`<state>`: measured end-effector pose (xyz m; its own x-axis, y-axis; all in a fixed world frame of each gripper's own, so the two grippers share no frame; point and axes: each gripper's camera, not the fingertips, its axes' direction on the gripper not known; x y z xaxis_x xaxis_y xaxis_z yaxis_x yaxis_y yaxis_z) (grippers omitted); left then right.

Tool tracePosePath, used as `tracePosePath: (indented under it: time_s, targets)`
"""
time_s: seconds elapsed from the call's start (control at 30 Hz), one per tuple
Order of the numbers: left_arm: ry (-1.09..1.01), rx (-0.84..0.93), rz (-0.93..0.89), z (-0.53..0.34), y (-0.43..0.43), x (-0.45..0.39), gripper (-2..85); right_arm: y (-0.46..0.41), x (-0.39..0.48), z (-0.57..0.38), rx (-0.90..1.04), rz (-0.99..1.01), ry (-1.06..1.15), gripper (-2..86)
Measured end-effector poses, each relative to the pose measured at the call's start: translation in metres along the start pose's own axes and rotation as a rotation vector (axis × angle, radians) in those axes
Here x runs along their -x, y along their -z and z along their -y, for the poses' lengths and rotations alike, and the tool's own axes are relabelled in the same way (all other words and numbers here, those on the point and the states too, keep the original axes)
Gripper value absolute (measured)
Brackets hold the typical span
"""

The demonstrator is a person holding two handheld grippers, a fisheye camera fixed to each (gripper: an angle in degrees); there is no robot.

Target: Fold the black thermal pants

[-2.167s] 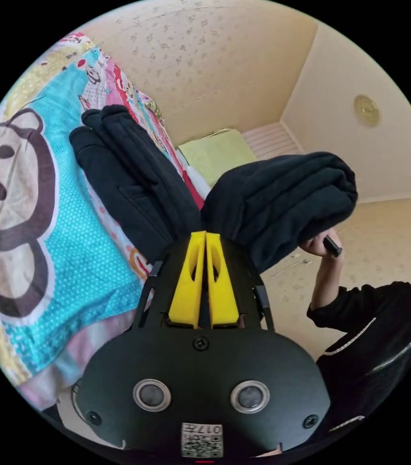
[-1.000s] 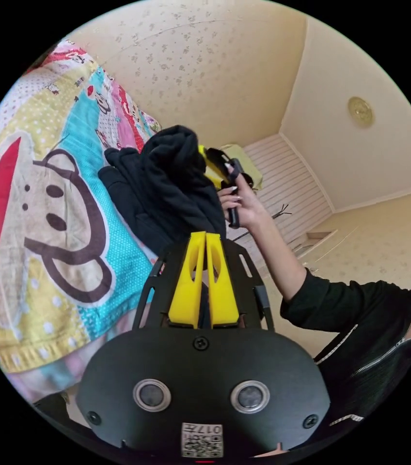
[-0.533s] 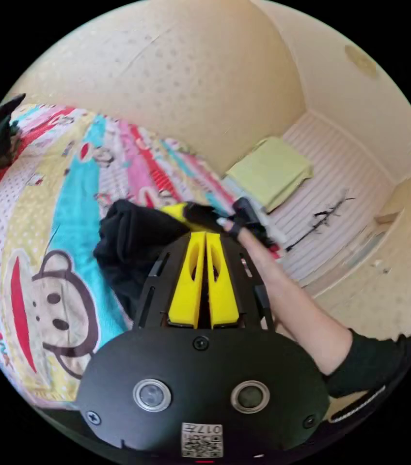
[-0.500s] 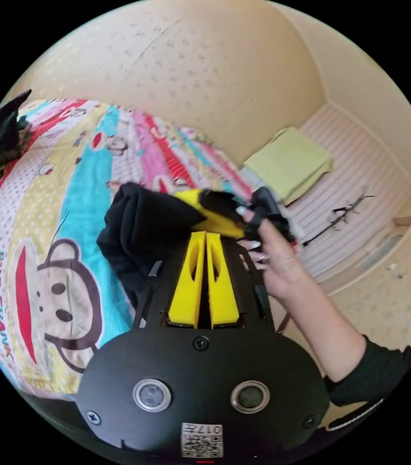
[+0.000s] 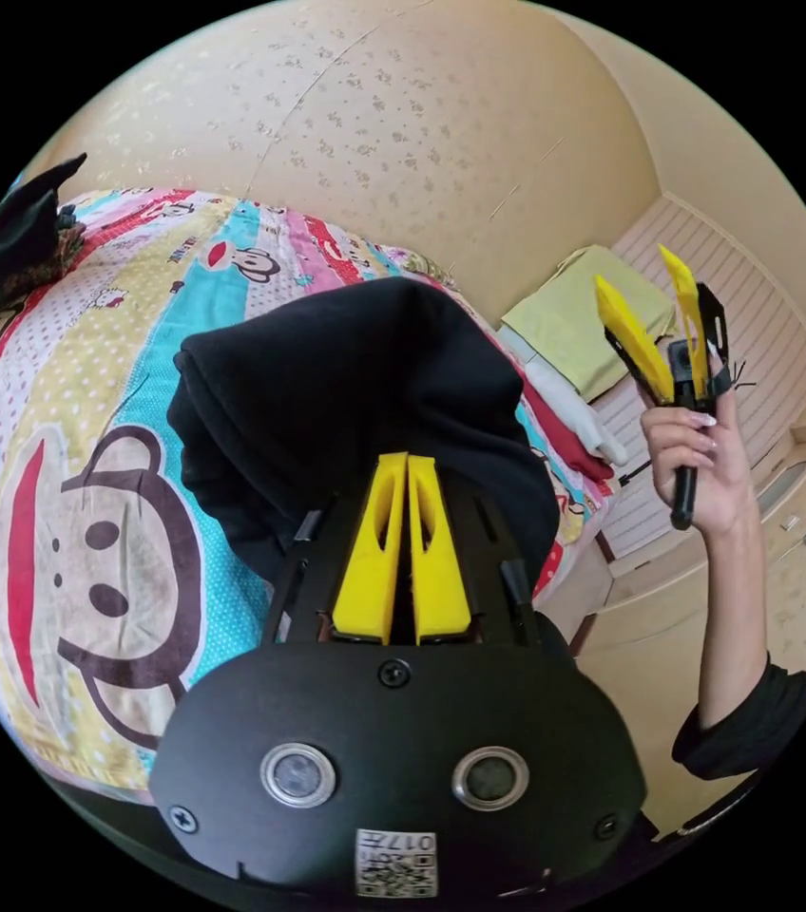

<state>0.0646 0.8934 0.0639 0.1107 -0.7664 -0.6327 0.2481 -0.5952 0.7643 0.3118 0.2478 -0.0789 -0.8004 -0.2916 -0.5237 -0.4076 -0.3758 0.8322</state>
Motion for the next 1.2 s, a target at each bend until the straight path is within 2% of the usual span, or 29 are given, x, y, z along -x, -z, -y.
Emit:
tracePosePath:
  time_s: [0.07,0.1,0.17,0.2,0.27,0.33,0.37,0.43,0.5,0.57,0.6,0.67,0.73,0.8,0.87,1.0,1.2]
  targets:
    - [-0.009,-0.005,0.007,-0.006,-0.003,-0.001,-0.6,-0.032,0.040,-0.013,-0.059,-0.335,0.214,7.6]
    - [-0.017,-0.008,0.013,-0.010,-0.005,-0.001,-0.6,-0.045,0.048,-0.020,-0.084,-0.400,0.281,6.5]
    - [-0.029,-0.015,0.015,-0.016,-0.007,-0.001,-0.6,-0.113,0.053,-0.046,-0.076,-0.651,0.483,2.7]
    - [-0.031,-0.024,0.011,-0.021,-0.007,0.000,-0.7,-0.133,0.045,-0.051,-0.053,-0.733,0.495,2.3]
    - [-0.032,-0.052,-0.045,-0.030,-0.005,0.004,-0.7,-0.215,-0.015,-0.064,0.213,-1.080,0.384,1.2]
    - [-0.039,-0.122,-0.290,-0.044,0.002,0.017,-0.9,-0.254,-0.046,-0.070,0.350,-1.294,0.355,0.8]
    - [-0.011,-0.134,-0.341,-0.046,0.006,0.023,-0.9,-0.266,-0.050,-0.073,0.349,-1.349,0.389,0.6]
    - [0.119,-0.207,-0.495,-0.054,0.020,0.048,-0.9,-0.271,-0.058,-0.076,0.348,-1.321,0.384,0.4]
    - [0.138,-0.277,-0.522,-0.051,0.030,0.054,-0.9,-0.261,-0.067,-0.078,0.299,-1.248,0.327,0.4]
    - [0.094,-0.298,-0.439,-0.037,0.036,0.046,-0.9,-0.239,-0.081,-0.082,0.219,-1.118,0.239,0.3]
    - [0.032,-0.274,-0.337,-0.022,0.034,0.034,-0.9,-0.234,-0.084,-0.083,0.202,-1.090,0.221,0.3]
    - [-0.079,-0.173,-0.132,0.002,0.013,0.012,-0.7,-0.226,-0.094,-0.087,0.157,-1.036,0.182,0.3]
    - [-0.175,0.009,0.099,0.018,-0.039,-0.002,-0.6,-0.224,-0.101,-0.090,0.129,-1.041,0.152,0.3]
    - [-0.156,0.014,0.199,0.011,-0.061,0.007,-0.6,-0.220,-0.109,-0.092,0.107,-0.997,0.132,0.3]
    - [-0.140,-0.062,0.213,-0.010,-0.069,0.019,-0.6,-0.216,-0.121,-0.093,0.105,-0.912,0.105,0.3]
    - [-0.127,-0.175,0.253,-0.050,-0.079,0.028,-0.6,-0.225,-0.132,-0.096,0.128,-0.881,0.101,0.3]
    - [-0.026,-0.147,0.063,-0.038,-0.053,0.032,-0.8,-0.232,-0.137,-0.103,0.119,-0.908,0.118,0.3]
